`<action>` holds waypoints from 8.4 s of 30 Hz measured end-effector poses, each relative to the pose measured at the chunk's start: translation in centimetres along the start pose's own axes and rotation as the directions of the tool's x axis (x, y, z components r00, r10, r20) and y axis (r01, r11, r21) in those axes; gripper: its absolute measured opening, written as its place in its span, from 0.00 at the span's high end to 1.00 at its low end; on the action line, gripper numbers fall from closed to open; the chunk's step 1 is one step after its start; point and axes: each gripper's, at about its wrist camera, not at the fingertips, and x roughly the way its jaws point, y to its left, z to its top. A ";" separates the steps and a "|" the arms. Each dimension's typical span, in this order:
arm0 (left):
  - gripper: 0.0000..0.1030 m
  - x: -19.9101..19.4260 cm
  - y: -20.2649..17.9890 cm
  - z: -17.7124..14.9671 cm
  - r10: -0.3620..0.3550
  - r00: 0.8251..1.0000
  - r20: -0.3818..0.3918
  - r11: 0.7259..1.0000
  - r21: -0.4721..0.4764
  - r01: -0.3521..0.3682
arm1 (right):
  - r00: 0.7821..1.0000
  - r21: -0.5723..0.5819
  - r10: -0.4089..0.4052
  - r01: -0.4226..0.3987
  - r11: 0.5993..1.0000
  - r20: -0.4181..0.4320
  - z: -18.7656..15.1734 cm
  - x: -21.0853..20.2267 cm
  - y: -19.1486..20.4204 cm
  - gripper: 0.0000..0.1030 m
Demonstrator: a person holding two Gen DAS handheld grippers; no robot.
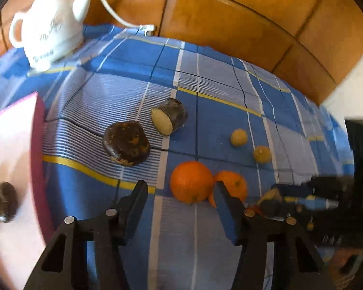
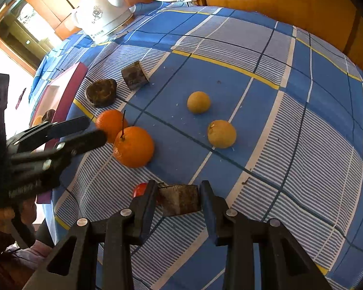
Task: Organize fruits
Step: 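Close the left gripper on the orange while the right gripper settles at the brown cube, then carry the orange into the pink tray and open the left gripper, then withdraw the left gripper from the tray, then move the right gripper from the brown cube to the tan round fruit, then close the right gripper on the tan round fruit, then carry the tan round fruit into the pink tray and open the right gripper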
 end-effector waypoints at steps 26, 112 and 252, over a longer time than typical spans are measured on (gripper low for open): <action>0.62 -7.1 4.3 -1.4 -0.030 0.990 0.139 0.998 -0.052 0.037 | 1.000 -0.003 0.013 -0.013 1.000 0.018 0.1 0.1 -0.2 0.66; 0.22 -16.0 8.4 -5.7 0.445 0.811 0.379 0.895 -0.212 -0.392 | 0.997 -0.056 -0.053 0.057 0.997 0.063 -0.1 0.1 0.8 0.67; 0.14 -18.9 17.8 -10.5 0.538 0.782 0.313 0.826 -0.381 -0.416 | 0.976 -0.292 0.132 -0.078 0.953 0.172 3.4 1.4 23.1 0.64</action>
